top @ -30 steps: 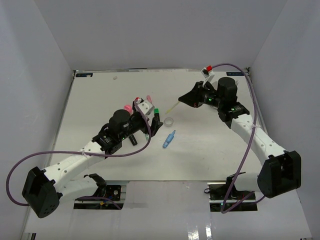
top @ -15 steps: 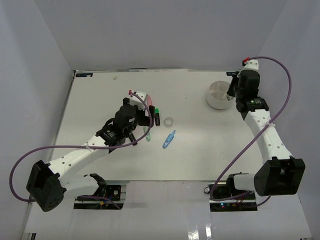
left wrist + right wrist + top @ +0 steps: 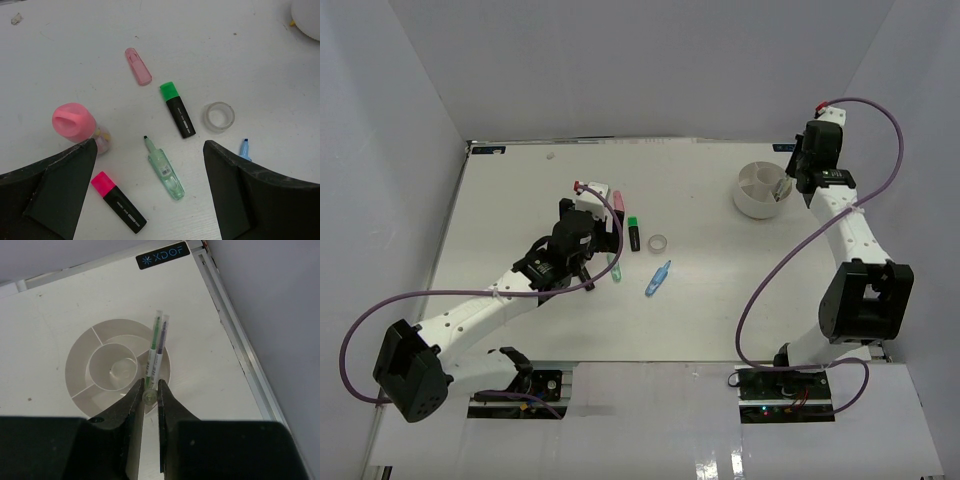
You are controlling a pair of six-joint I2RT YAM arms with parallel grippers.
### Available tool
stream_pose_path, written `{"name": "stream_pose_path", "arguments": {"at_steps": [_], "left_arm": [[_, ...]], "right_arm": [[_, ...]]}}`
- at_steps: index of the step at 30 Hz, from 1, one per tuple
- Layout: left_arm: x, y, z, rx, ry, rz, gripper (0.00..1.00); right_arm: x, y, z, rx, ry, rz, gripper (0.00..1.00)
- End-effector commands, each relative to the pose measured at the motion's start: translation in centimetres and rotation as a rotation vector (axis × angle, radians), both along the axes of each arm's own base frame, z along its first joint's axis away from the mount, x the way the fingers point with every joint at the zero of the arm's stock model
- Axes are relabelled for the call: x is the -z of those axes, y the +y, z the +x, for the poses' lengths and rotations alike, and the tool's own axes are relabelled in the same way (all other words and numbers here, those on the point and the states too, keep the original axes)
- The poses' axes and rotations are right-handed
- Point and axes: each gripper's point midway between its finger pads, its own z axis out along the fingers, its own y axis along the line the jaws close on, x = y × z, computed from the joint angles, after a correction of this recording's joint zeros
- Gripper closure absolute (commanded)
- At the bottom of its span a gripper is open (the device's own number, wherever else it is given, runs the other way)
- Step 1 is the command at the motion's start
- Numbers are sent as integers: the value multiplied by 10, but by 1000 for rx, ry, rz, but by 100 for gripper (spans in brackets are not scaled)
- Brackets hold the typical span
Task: Sort the stationery into containers
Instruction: Place the pen in the storage box.
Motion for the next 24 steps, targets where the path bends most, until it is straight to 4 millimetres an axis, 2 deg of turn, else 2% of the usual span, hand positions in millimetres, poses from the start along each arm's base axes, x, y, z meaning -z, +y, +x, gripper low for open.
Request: {"name": "stream_pose_path", "arguments": {"at_steps": [1, 9, 13, 16, 17, 20, 24], "left_arm": [[-20, 7, 3, -34, -39, -27, 2], [-16, 6, 5, -34, -24, -19, 2], [-13, 5, 5, -32, -17, -16, 2], [-10, 5, 6, -30, -9, -10, 2], [-10, 5, 6, -30, -8, -9, 2], [-9, 5, 7, -34, -5, -8, 2], [-9, 5, 7, -32, -1, -12, 2]], "right_arm": [[-9, -5, 15, -2, -37, 26, 92], [42, 0, 23, -30, 62, 58, 92], [54, 3, 24, -41, 86, 71, 87], [52, 0, 24, -27, 84, 62, 74], [49, -1, 25, -25, 77, 59, 61], [30, -1, 23, -33, 43, 48, 41], [7, 7, 17, -77, 17, 52, 30]]}}
